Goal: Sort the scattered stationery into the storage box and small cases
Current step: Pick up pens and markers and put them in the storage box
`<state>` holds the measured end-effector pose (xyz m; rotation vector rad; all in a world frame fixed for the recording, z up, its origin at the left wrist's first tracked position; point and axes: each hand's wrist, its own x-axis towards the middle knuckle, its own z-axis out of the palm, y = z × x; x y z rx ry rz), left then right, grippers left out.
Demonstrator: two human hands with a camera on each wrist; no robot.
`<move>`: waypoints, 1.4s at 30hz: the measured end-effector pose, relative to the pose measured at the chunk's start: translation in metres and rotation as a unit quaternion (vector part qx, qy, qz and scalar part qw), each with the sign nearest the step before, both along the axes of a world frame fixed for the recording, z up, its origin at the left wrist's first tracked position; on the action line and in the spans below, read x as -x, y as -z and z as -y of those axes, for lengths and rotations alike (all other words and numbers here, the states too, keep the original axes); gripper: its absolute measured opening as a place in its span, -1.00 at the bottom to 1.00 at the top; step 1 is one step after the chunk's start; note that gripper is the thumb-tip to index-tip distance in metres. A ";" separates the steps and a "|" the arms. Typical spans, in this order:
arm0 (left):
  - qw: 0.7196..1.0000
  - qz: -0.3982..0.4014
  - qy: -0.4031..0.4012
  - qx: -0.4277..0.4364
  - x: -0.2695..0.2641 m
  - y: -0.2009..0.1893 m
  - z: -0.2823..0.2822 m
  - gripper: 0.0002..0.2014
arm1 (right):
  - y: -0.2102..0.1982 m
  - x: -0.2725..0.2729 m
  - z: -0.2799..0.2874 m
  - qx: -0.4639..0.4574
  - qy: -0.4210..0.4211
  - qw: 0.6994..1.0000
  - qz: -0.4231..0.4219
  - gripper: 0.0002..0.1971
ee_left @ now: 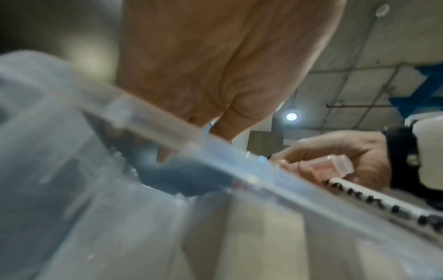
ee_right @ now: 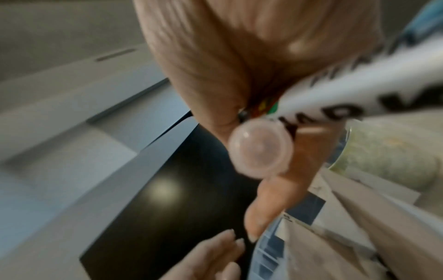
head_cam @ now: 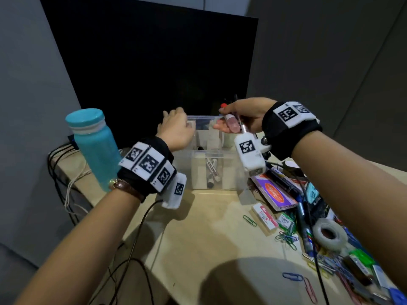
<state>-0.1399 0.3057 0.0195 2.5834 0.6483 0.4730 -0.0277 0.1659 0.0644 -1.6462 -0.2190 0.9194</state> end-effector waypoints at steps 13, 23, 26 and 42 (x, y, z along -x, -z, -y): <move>0.999 0.040 -0.018 0.007 0.002 0.021 -0.005 -0.49 | -0.017 -0.004 -0.033 0.205 -0.072 0.954 0.205 -0.61; 0.998 0.017 -0.022 -0.056 0.003 0.029 0.002 -0.46 | -0.024 0.000 -0.045 0.218 0.041 0.858 0.463 -0.38; 0.998 0.043 -0.024 -0.050 0.008 0.028 0.005 -0.44 | -0.038 -0.005 -0.046 0.246 0.045 0.805 0.539 -0.50; 0.992 0.083 -0.014 -0.093 0.005 0.034 0.002 -0.44 | -0.006 -0.015 -0.036 0.222 -0.124 0.937 0.238 -0.59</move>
